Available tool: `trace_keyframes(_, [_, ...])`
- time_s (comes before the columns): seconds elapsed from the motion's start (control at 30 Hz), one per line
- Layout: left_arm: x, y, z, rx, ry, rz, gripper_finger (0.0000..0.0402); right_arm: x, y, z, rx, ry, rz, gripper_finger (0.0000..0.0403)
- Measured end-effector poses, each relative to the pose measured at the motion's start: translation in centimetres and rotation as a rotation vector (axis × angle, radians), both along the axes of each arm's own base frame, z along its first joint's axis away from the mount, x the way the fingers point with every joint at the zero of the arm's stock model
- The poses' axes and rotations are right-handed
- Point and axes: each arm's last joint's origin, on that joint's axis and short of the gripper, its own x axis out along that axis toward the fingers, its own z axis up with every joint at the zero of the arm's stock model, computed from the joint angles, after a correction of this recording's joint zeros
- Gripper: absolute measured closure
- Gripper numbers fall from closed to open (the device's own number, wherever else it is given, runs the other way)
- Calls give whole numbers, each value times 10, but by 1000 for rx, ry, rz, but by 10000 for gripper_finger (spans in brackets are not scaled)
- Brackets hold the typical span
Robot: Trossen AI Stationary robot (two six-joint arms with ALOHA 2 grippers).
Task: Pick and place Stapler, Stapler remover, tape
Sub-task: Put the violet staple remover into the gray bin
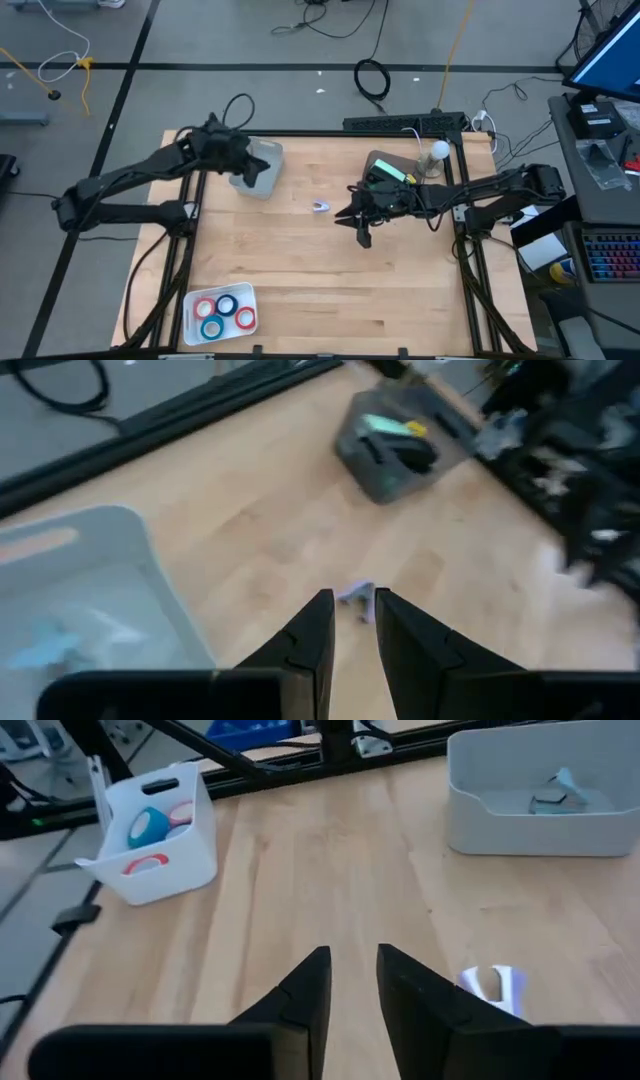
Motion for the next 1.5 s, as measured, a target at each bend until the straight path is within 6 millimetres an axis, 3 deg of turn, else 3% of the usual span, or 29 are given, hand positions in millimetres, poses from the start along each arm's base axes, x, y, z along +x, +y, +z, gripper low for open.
trace_keyframes(0.2, [-14, -21, -10, -16, -132, -24, 321, 5, -12, -11, -9, 40, -29, 292])
trace_keyframes(0.5, [-18, -36, -33, -22, -334, -41, 320, 20, -39, -40, -72, 142, -68, 247])
trace_keyframes(0.73, [-15, -40, -50, -22, -355, -8, 320, 52, -66, -39, -131, 154, -57, 249])
trace_keyframes(0.9, [-15, -39, -51, -17, -363, -3, 320, 73, -84, -46, -136, 225, -61, 246])
trace_keyframes(1.13, [-15, -40, -51, -22, -360, -19, 320, 76, -96, -68, -77, 306, -40, 250])
trace_keyframes(1.5, [-15, -39, -51, -21, -359, -16, 320, 83, -98, -95, -57, 331, -26, 255])
